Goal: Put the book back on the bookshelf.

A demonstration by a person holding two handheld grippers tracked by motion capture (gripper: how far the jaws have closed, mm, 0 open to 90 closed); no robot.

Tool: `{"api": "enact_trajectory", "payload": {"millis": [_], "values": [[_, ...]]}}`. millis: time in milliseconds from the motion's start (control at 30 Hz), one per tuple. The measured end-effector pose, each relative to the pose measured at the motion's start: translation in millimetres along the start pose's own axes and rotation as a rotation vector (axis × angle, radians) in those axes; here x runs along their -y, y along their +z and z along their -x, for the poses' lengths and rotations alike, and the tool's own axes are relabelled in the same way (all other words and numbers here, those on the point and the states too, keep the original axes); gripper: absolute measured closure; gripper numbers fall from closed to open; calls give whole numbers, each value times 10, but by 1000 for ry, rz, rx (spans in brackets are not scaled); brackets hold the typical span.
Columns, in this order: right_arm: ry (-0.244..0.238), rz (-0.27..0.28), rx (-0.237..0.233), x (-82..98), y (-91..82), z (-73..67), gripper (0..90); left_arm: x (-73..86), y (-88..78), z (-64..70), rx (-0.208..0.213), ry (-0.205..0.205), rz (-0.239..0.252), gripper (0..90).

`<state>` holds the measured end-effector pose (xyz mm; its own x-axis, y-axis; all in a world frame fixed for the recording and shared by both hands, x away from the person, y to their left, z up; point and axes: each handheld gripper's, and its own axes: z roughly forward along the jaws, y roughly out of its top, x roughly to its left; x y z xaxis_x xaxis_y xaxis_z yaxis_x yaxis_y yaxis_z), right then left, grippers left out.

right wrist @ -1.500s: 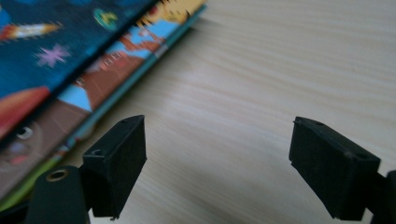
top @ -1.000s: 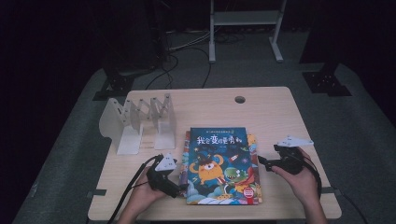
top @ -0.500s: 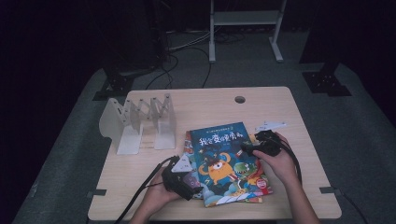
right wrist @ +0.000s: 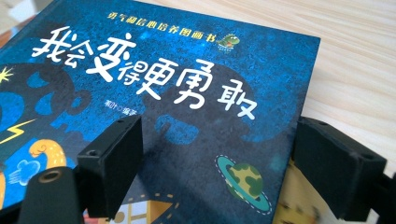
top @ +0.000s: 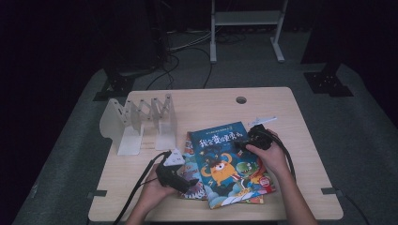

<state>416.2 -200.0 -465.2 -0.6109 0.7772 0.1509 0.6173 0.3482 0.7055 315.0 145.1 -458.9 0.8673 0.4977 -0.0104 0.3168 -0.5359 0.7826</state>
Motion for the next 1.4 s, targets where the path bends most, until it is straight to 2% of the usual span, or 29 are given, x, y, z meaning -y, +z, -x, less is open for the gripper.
{"api": "enact_trajectory", "payload": {"millis": [133, 200, 233, 267, 367, 533, 567, 733, 767, 867, 933, 1033, 1133, 1400], "values": [[-50, -7, -50, -38, 60, -133, 165, 15, -102, -127, -42, -15, 11, 0], [-60, -8, -60, -46, 71, -156, 167, 17, -114, -154, -49, -18, 11, 0], [-81, -14, -81, -62, 93, -199, 168, 17, -130, -211, -62, -22, 11, 0], [-92, -15, -90, -70, 104, -216, 168, 17, -130, -211, -62, -22, 11, 0], [-122, -34, -114, -110, 135, -272, 168, 8, -139, -318, -85, -39, 18, 0], [-160, -58, -146, -164, 181, -351, 168, 9, -129, -394, -90, -46, 15, 0], [-179, -62, -159, -186, 208, -395, 167, 16, -116, -421, -88, -58, 15, 0], [-198, -53, -183, -209, 264, -510, 167, 58, -96, -444, -83, -73, 5, 0], [-210, -53, -196, -219, 289, -575, 168, 68, -97, -449, -81, -75, 1, 0], [-222, -53, -194, -222, 287, -625, 182, 90, -86, -452, -66, -80, -15, 0], [-233, -53, -176, -211, 239, -633, 230, 120, -70, -445, -38, -91, -26, 0], [-233, -25, -153, -165, 106, -603, 238, 132, -59, -438, -8, -108, -25, 0], [-214, -4, -147, -92, -62, -540, 241, 128, -61, -432, -12, -108, -29, 0], [-214, 14, -99, 166, -379, -420, 240, 129, -67, -419, -22, -111, -31, 0]]}}
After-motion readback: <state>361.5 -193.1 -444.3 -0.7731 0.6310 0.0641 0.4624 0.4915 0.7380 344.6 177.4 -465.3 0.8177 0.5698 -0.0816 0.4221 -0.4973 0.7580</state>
